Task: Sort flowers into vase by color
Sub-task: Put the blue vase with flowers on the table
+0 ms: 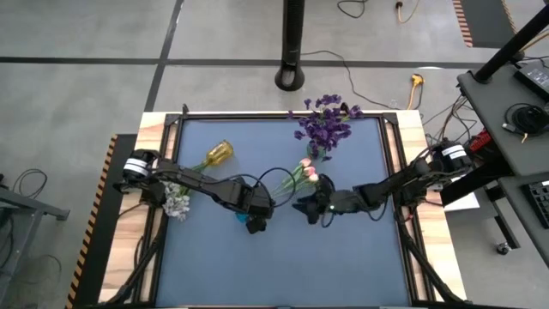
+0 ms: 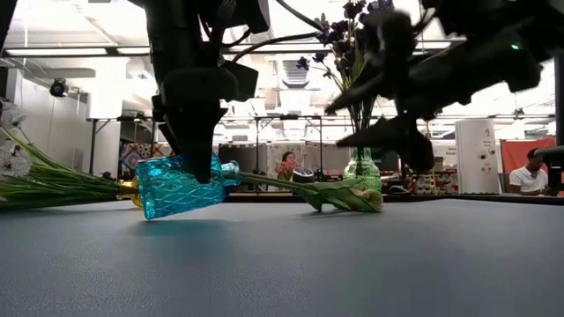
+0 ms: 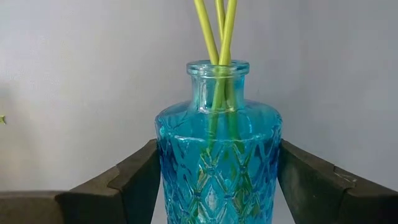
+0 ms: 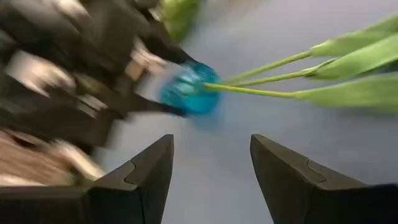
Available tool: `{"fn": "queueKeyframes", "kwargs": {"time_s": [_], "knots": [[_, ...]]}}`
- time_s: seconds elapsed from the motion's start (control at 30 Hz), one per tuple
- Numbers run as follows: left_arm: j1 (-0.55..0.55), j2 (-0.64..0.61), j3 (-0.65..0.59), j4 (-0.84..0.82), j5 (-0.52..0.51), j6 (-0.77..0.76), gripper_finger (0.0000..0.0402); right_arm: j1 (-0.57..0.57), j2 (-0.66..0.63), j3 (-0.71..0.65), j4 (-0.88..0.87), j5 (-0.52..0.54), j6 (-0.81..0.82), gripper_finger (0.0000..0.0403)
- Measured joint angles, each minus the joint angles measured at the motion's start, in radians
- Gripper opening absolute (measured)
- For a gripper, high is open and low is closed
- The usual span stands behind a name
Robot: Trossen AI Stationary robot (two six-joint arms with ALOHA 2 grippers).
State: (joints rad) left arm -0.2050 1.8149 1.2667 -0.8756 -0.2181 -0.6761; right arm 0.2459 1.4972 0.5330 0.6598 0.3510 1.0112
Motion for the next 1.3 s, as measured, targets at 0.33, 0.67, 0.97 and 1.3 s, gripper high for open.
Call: {"fn": "queueKeyframes", "kwargs": {"time_s": [0.33,0.67,0.97,1.3], "knots": [[0.001,0.0,0.0,-0.008,-0.007,0.065,0.026,0.057,0.204,0.007,0.273,0.175,0.406,0.0213],[0.0,-0.001,0.0,0.002,-0.009,0.063,0.026,0.072,0.36,0.133,0.259,0.3,0.657,0.029],[-0.008,-0.001,-0.005,0.01,-0.022,0.095,0.0262,0.076,0.451,0.223,0.262,0.451,0.731,0.0313],[-0.012,-0.001,-0.019,0.049,-0.028,0.178,0.0262,0.076,0.479,0.325,0.056,0.531,0.78,0.0299]]}}
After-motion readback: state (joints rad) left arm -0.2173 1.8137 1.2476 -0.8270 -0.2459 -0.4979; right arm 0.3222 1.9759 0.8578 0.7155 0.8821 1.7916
